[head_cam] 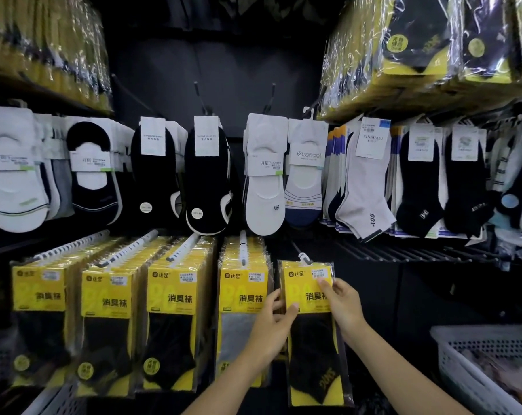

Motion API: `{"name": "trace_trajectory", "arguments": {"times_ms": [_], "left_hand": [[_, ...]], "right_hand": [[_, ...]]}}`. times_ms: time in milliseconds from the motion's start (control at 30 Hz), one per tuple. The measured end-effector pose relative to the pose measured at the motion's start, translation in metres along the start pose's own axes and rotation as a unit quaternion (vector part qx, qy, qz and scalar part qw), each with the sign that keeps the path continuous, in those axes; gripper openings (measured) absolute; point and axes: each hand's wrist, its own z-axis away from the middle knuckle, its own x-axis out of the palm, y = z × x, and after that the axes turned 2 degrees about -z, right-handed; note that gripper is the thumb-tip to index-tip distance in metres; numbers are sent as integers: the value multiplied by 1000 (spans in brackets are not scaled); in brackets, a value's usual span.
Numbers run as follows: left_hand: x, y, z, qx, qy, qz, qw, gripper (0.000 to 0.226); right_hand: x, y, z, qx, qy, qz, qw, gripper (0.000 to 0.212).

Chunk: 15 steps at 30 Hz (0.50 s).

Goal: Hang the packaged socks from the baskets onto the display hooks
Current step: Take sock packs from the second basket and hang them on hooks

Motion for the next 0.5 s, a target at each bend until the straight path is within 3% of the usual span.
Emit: {"name": "trace_trajectory", "arguments": {"times_ms": [300,500], "left_hand": [[6,-23,13,-20,0,-23,1000,61],[3,-108,86,-80,-22,-52,995,49]], "right_hand": [[-14,32,21,49,114,36,992,24],[-15,98,105,101,61,64,991,20]]}}
